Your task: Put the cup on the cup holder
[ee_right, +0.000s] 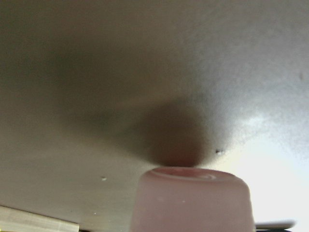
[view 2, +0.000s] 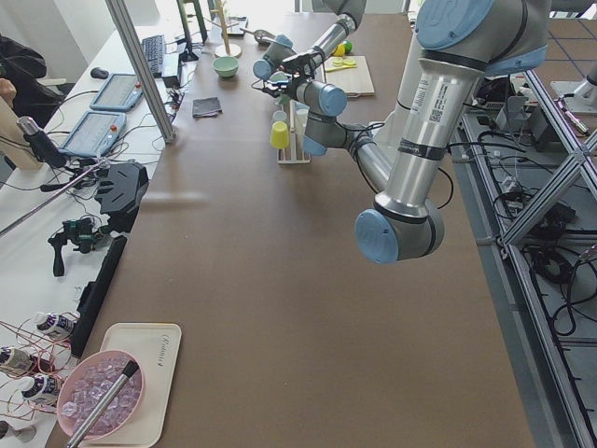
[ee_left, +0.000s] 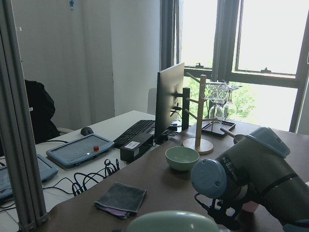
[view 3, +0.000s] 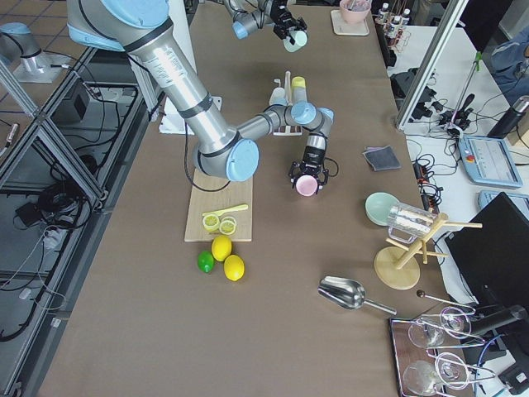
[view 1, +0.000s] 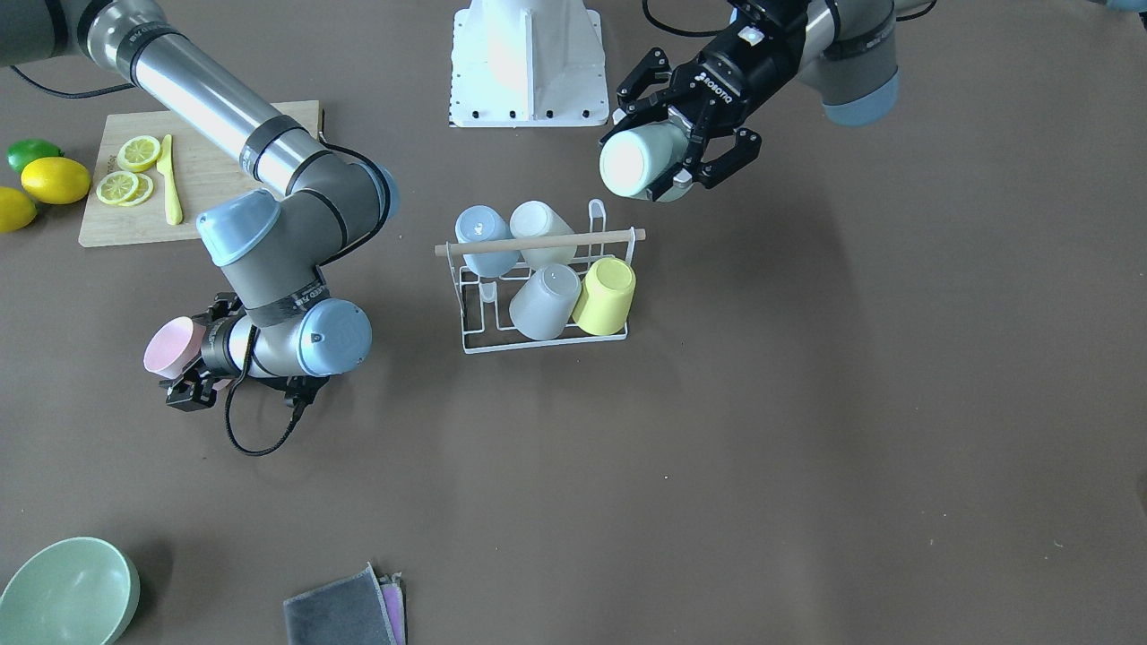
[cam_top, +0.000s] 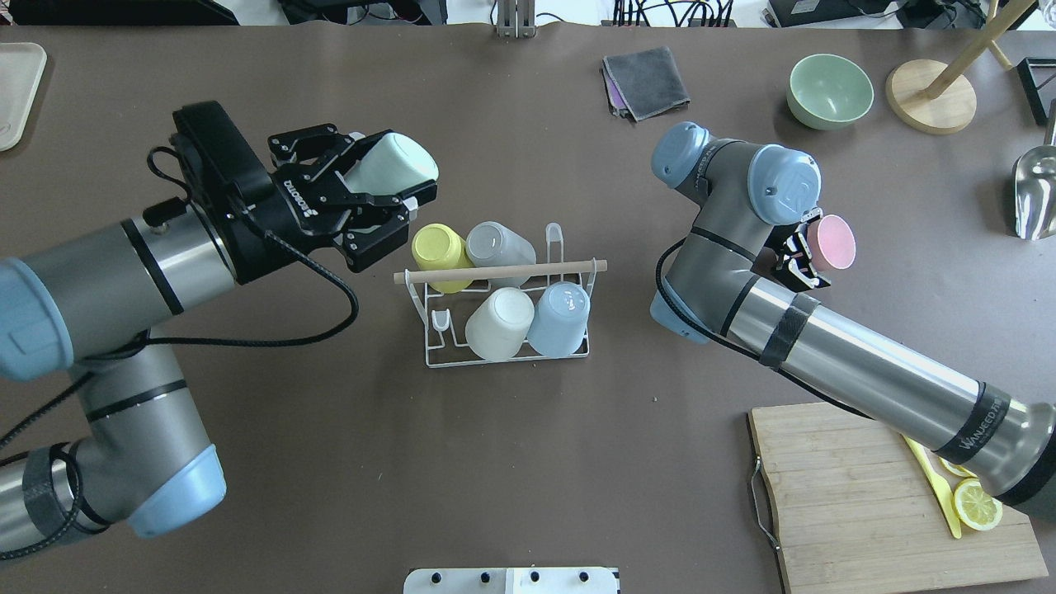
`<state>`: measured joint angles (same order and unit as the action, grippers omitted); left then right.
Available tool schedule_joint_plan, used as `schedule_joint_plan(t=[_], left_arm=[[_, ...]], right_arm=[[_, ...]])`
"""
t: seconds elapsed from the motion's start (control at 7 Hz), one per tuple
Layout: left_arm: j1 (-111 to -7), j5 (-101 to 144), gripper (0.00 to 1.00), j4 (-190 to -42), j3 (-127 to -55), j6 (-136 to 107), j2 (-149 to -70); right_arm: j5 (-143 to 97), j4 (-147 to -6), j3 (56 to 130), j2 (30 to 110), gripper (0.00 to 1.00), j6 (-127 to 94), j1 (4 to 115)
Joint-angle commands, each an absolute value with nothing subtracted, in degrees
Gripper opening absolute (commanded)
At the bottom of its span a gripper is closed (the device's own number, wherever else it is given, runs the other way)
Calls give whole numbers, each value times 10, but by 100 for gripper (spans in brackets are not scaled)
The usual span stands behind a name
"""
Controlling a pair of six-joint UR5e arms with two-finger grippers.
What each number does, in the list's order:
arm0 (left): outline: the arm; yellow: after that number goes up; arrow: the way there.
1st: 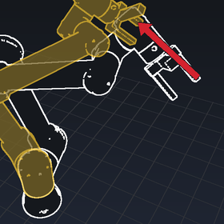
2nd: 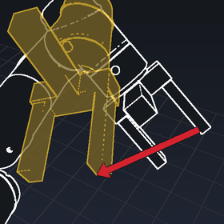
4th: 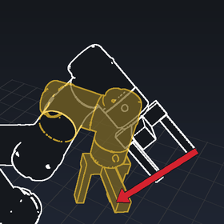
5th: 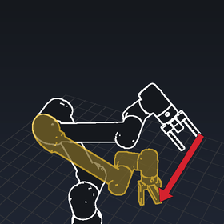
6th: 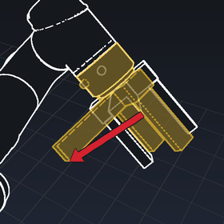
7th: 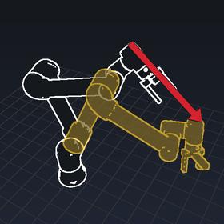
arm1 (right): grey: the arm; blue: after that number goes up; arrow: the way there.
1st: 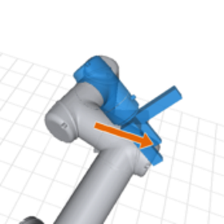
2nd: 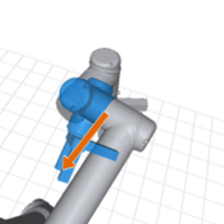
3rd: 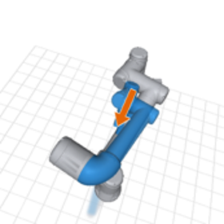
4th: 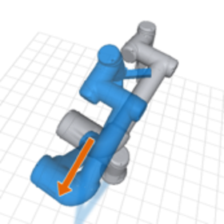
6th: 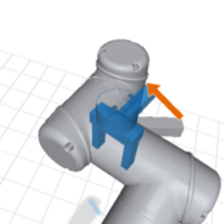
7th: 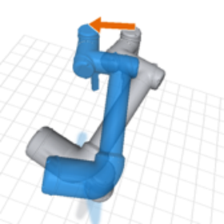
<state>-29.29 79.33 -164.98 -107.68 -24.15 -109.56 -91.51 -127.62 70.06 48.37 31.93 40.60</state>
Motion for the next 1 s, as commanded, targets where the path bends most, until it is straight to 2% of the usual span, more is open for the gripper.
schedule_joint_plan(t=[0.0, 0.29, 0.43, 0.71, 0.86], left_arm=[[-171, 609, 0, -1729, -1071, -163, -1082], [-120, 539, 0, -1759, -1059, -104, -1081], [-121, 539, 0, -1759, -1039, -104, -1083], [-122, 541, 0, -1758, -1028, -103, -1083], [-124, 541, 0, -1753, -1025, -106, -1086]], right_arm=[[-916, -1276, 710, 490, 98, 317, 407], [-917, -1276, 715, 493, 95, 316, 407], [-917, -1275, 715, 493, 86, 316, 408], [-917, -1276, 720, 496, 49, 308, 407], [-916, -1275, 720, 497, 36, 307, 408]])
